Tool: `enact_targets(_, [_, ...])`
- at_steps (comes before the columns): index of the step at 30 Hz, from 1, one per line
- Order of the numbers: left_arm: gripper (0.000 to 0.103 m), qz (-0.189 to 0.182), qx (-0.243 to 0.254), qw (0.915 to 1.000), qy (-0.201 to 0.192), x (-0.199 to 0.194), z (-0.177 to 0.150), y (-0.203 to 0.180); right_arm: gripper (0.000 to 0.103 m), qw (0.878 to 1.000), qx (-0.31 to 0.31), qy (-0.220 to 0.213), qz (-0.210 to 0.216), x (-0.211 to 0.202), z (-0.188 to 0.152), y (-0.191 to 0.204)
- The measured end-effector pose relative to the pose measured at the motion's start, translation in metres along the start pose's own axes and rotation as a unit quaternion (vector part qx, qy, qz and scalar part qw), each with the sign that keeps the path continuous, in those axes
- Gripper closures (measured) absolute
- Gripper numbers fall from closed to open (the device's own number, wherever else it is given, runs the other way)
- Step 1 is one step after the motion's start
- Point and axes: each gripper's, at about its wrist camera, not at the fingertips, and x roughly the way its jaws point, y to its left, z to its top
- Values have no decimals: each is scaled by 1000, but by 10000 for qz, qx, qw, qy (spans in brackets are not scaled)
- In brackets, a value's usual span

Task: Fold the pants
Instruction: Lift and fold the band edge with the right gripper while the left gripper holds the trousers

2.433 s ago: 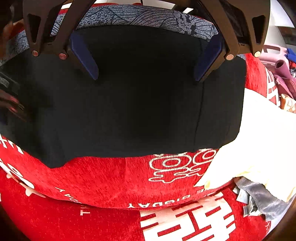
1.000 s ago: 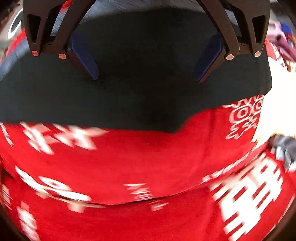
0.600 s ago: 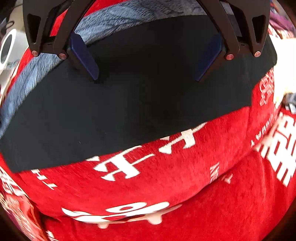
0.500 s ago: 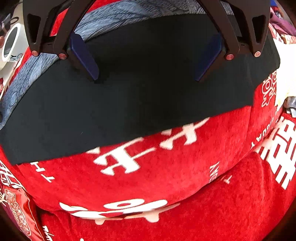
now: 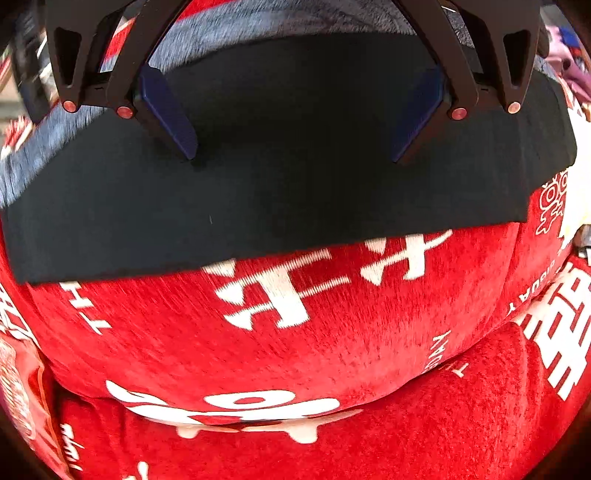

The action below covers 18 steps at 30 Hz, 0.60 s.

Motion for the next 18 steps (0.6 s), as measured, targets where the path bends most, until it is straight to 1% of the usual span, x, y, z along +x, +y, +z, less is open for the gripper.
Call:
enact_targets(1, [0,172,-103,9998,2,0,4,1,30,10000,-18,-21,13,4,2,3])
enact_targets(2, [0,267,-229,9994,21,0,8,4,21,9999,-66,-106,46,5,5,7])
enact_targets(3, [0,267,-369,9989,66,0,9,9,20,9997,-139,-146,171,6,10,11])
enact_targets(5, [0,187,-556,9982,110,-2,7,16,20,9989,-274,-76,380,12,19,19])
enact_targets(7, [0,267,-666,9973,125,-1,2,22,19,9968,-508,-23,623,17,23,29])
enact_targets(8, [0,309,-650,9973,174,3,1,22,18,9956,-589,19,729,21,22,32])
enact_targets(9, [0,333,-581,9974,276,11,1,21,16,9951,-626,17,759,24,20,32])
enact_targets(10, [0,312,-554,9976,282,16,2,21,16,9949,-643,-71,770,24,19,34])
enact_targets(11, [0,277,-567,9978,181,16,2,22,16,9948,-625,-116,793,23,17,33])
enact_targets(14, [0,270,-584,9978,170,17,5,22,16,9941,-486,-195,952,18,16,30])
enact_targets(18, [0,230,-684,9973,149,19,8,22,18,9936,-578,-391,885,29,32,38])
